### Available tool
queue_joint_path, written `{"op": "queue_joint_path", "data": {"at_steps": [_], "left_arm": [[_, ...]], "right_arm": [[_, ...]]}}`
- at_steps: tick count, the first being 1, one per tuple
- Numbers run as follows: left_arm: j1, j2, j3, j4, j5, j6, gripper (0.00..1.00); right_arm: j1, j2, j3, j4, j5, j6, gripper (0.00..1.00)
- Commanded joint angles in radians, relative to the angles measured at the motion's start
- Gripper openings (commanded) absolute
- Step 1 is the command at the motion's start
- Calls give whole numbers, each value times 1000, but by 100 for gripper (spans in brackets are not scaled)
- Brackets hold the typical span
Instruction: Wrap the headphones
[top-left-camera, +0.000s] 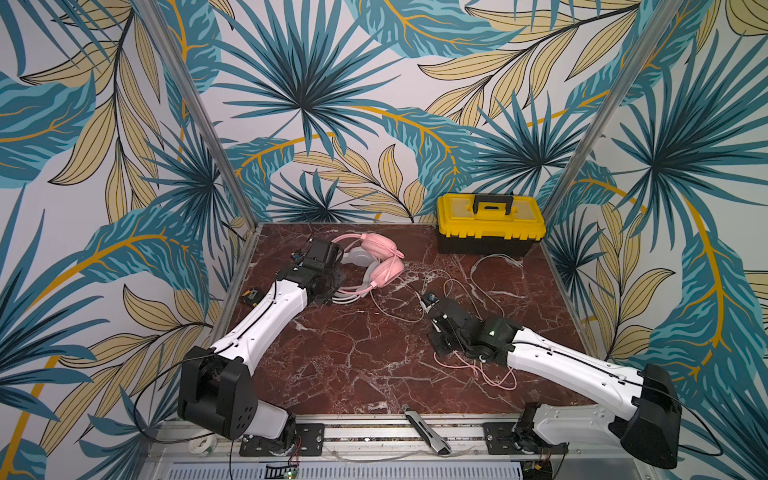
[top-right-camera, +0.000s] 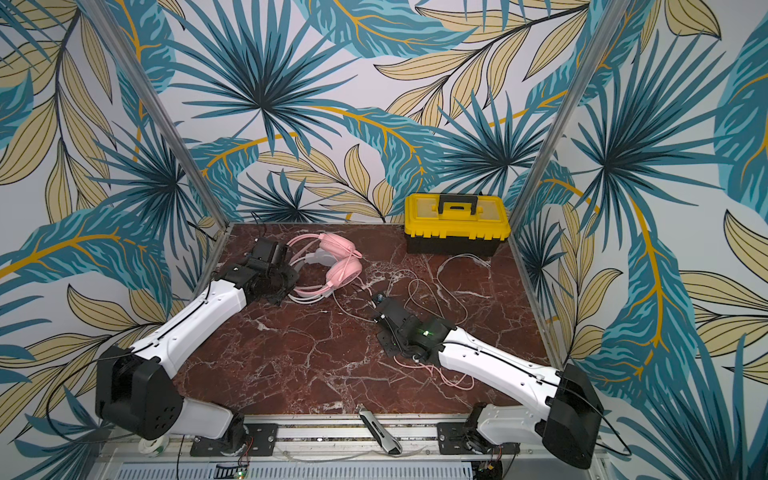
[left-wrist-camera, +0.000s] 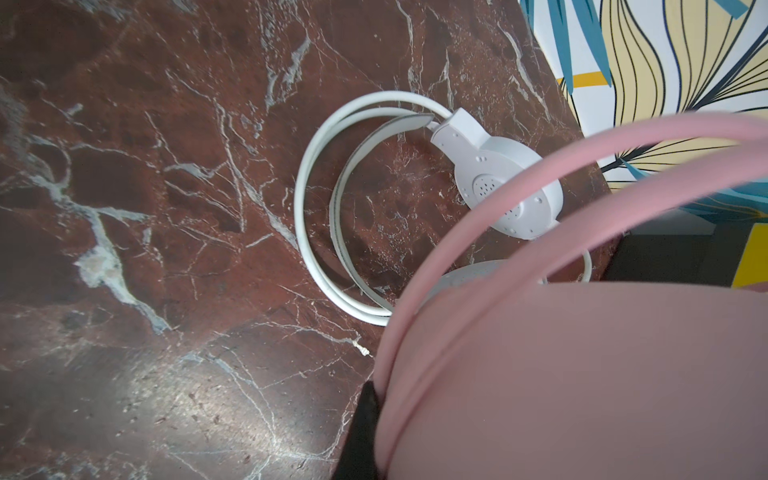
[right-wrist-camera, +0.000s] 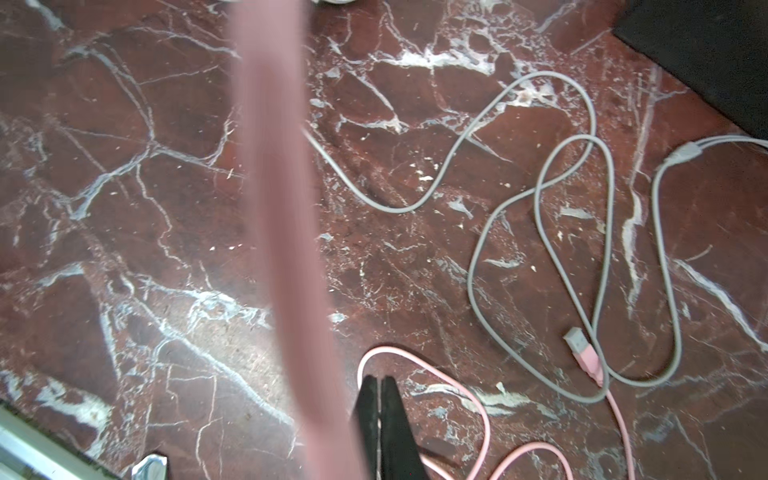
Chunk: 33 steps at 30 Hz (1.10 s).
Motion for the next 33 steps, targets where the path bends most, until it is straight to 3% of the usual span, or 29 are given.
{"op": "queue_joint_path", "data": {"at_steps": [1,11,17,27,33], "left_arm": [[7,-2,45,105,41,-56,0],[-1,79,126,120,63,-43,0],[-22,142,109,120,56,-20,0],[-69,226,131,61,56,100,0],[-95,235,134,6,66,189,0]], "right_arm": [[24,21,-5,7,-116,-60,0],[160,173,108,-36,-195,-162,0],[202,223,213,-24,-311,-231,0],[191,190,342,-40,-380,-330,0],[105,163,416,-108,-401,-395,0]]}}
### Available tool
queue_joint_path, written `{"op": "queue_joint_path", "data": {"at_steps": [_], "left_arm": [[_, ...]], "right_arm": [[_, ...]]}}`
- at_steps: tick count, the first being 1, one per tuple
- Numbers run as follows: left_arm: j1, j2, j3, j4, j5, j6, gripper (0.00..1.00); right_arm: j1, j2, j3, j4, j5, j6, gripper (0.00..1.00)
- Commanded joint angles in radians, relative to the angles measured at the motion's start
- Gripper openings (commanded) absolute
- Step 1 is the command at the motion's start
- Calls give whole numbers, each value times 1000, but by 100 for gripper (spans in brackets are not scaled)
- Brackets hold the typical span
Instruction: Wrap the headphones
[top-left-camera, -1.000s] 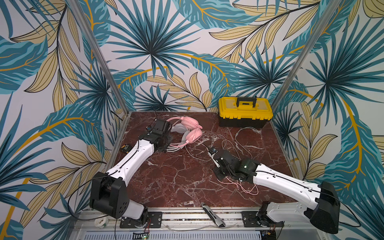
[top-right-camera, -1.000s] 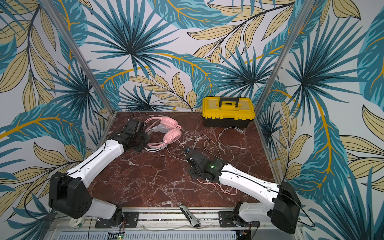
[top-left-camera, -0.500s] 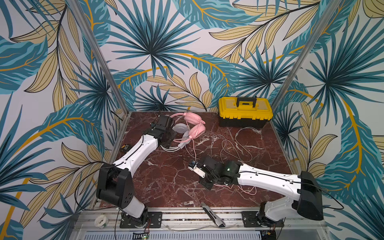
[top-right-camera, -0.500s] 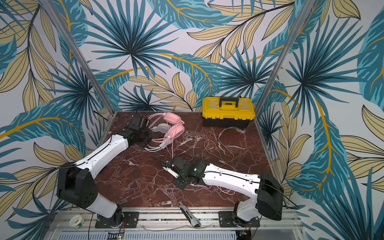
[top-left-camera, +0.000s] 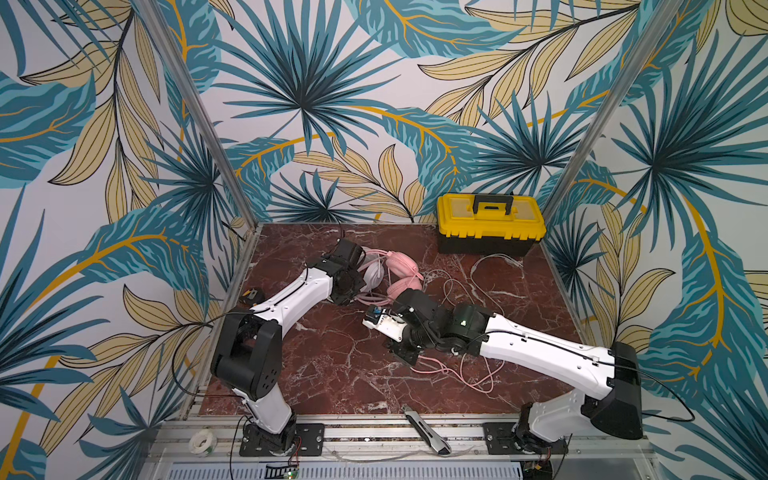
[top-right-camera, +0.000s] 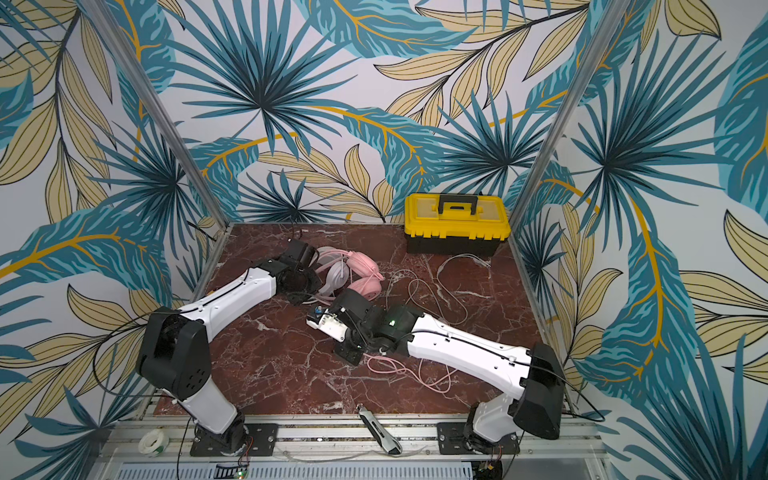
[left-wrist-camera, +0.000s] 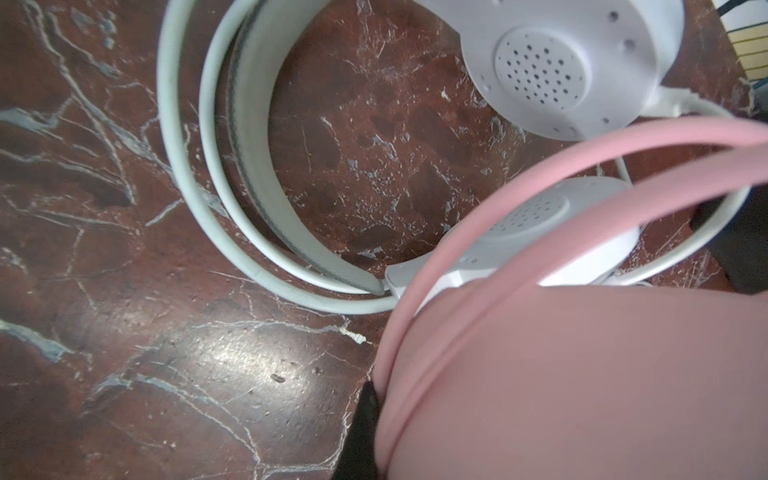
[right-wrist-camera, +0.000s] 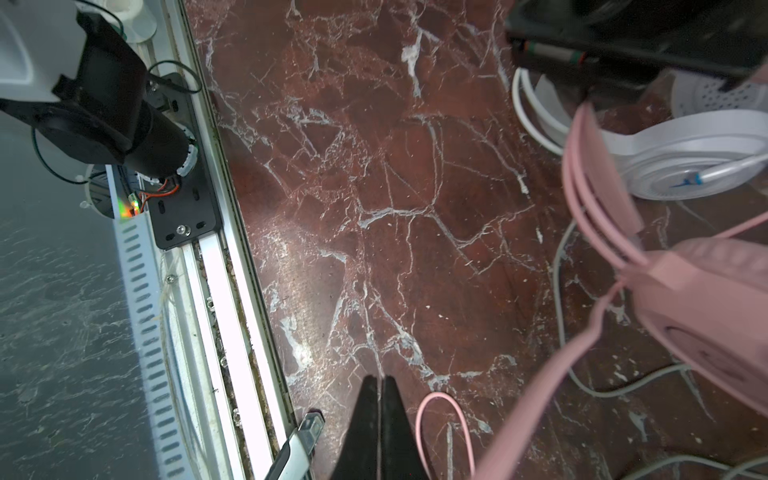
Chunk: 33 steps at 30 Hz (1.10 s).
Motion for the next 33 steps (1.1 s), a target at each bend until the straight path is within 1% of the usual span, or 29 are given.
{"op": "queue_joint_path", "data": {"at_steps": [1,4,9,12,16,21,24,28,33], "left_arm": [[-9,-2,40,18,8,59,0],[-19,2,44,1,23,102,0],[-38,21,66,-36,15,147,0],[-46,31,85,-55,4,166,0],[-59,38,107,-69,-4,198,0],[-67,39,120,-75,2,236,0],[-67,27,116,-75,18,267,0],[-69,10,113,-75,45,327,0],[-69,2,111,-75,88,387,0]], "right_arm": [[-49,-44,47,-53,-46,-78,0],[-104,-38,80,-89,-52,-123,0],[-180,7,153,-142,-92,-204,0],[-196,52,216,-185,-119,-248,0],[-207,94,263,-196,-144,-287,0],[-225,134,306,-188,-190,-298,0],[-272,143,305,-164,-159,-310,0],[-290,163,312,-155,-37,-375,0],[-309,171,289,-92,30,-460,0]]}}
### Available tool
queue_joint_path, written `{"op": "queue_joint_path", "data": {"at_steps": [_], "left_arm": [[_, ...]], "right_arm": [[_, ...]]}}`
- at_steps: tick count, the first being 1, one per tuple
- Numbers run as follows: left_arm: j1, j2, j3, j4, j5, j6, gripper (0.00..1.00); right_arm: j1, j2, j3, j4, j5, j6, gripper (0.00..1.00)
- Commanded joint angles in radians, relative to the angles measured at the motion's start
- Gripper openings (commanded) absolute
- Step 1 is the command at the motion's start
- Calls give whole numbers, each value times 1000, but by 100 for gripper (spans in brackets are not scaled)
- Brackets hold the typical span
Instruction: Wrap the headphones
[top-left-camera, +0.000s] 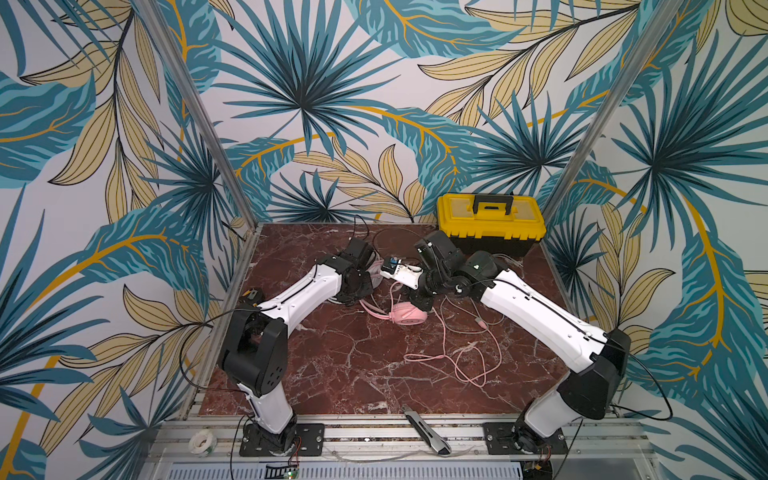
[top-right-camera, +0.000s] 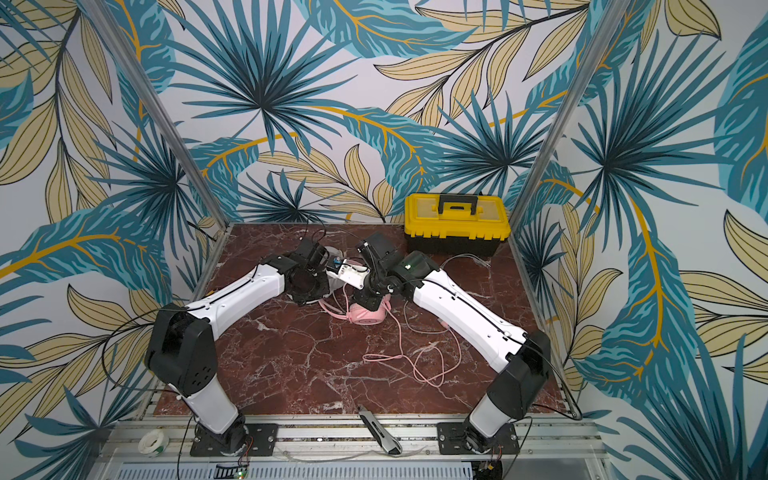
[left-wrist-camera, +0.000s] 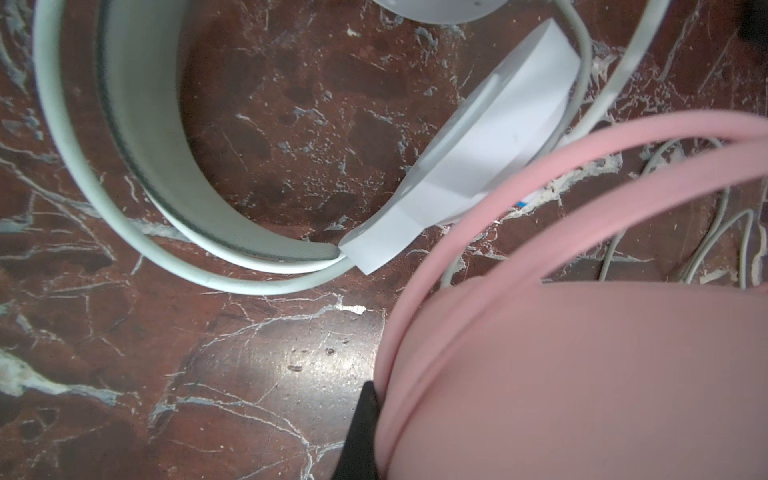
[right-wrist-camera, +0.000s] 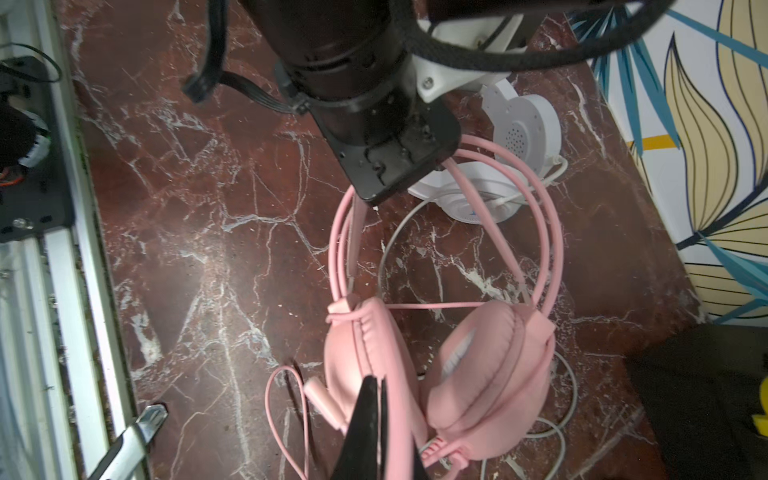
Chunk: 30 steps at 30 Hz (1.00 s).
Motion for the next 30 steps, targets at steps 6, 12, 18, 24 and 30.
{"op": "queue_joint_path", "data": {"at_steps": [6,12,18,24,30], "left_arm": [[-5,-55,10,18,109,130,0],[-5,-92,-7,16,134,185,0],[-5,-122,-34,11,145,203,0],[-5,-158,-63,10,162,223,0],[-5,-190,-68,-4,183,281,0]], "right_arm": [[-54,52,19,89,86,-117,0],[-113,122,74,53,71,-115,0],[-163,150,71,86,32,-62,0],[-209,197,73,101,-10,15,2],[-245,245,77,111,-50,81,5]]}}
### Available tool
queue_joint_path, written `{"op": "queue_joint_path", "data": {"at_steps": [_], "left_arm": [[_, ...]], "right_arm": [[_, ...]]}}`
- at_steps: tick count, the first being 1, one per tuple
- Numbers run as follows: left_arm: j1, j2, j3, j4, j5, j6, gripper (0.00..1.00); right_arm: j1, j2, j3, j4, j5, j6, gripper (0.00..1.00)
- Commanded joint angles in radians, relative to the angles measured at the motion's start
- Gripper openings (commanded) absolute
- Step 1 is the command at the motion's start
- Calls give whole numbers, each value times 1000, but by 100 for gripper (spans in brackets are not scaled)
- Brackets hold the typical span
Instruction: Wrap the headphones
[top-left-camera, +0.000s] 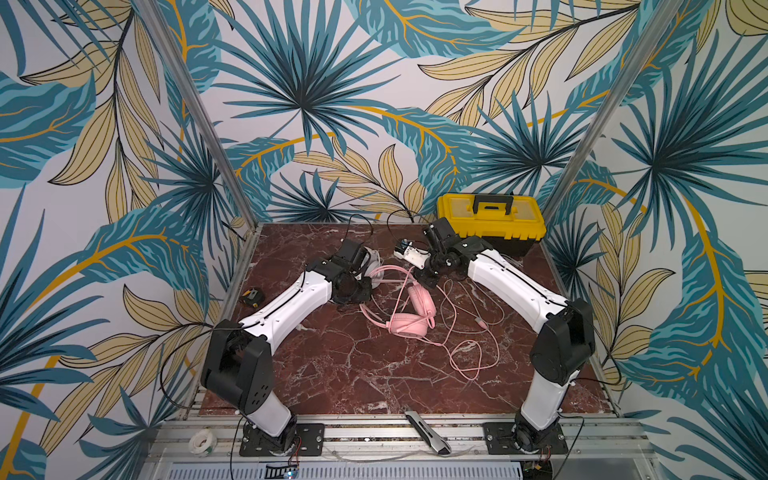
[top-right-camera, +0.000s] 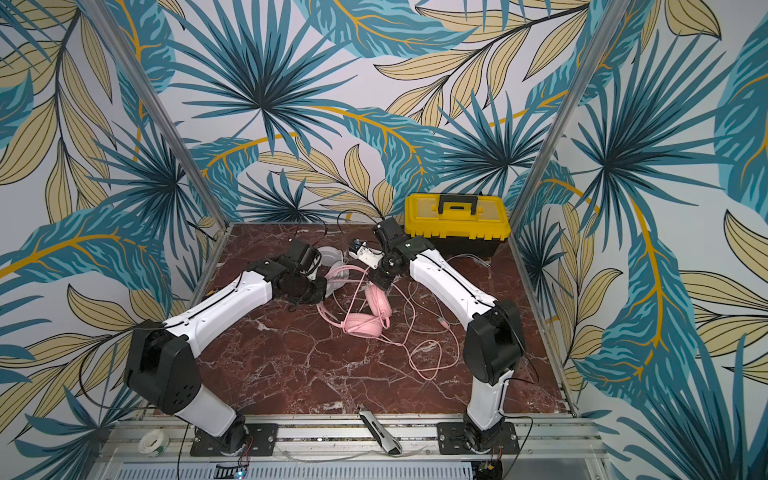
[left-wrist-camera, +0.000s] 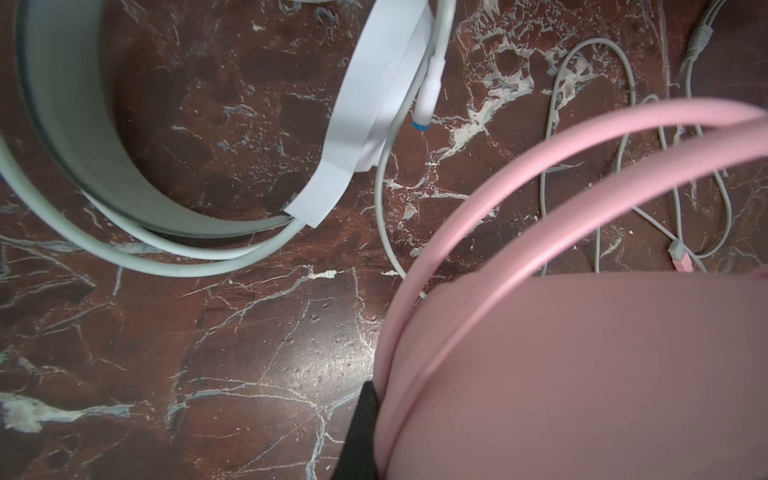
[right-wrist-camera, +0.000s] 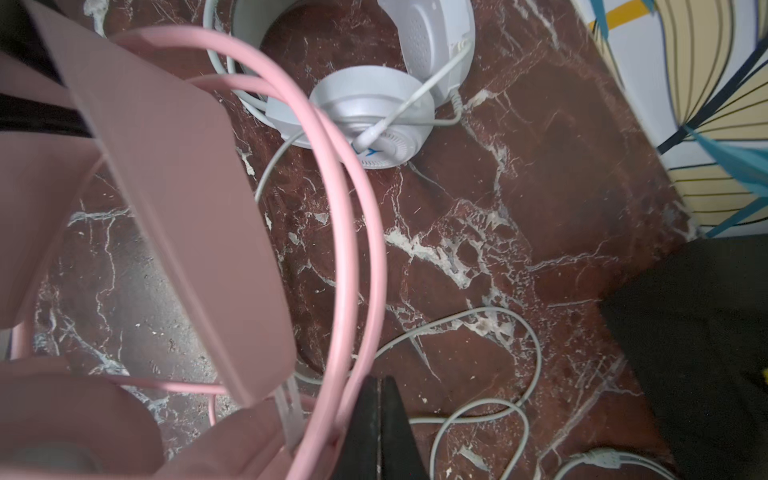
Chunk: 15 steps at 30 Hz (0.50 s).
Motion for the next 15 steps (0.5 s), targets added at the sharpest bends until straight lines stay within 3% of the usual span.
{"op": "queue_joint_path", "data": {"at_steps": [1,15], "left_arm": [[-4,-62,0,-11,70,72,0],[18,-85,-43,-18,113,34,0]], "right_arm": [[-30,22,24,46,-36,80,7],[-85,12,-121,159,-186,311,28]]}}
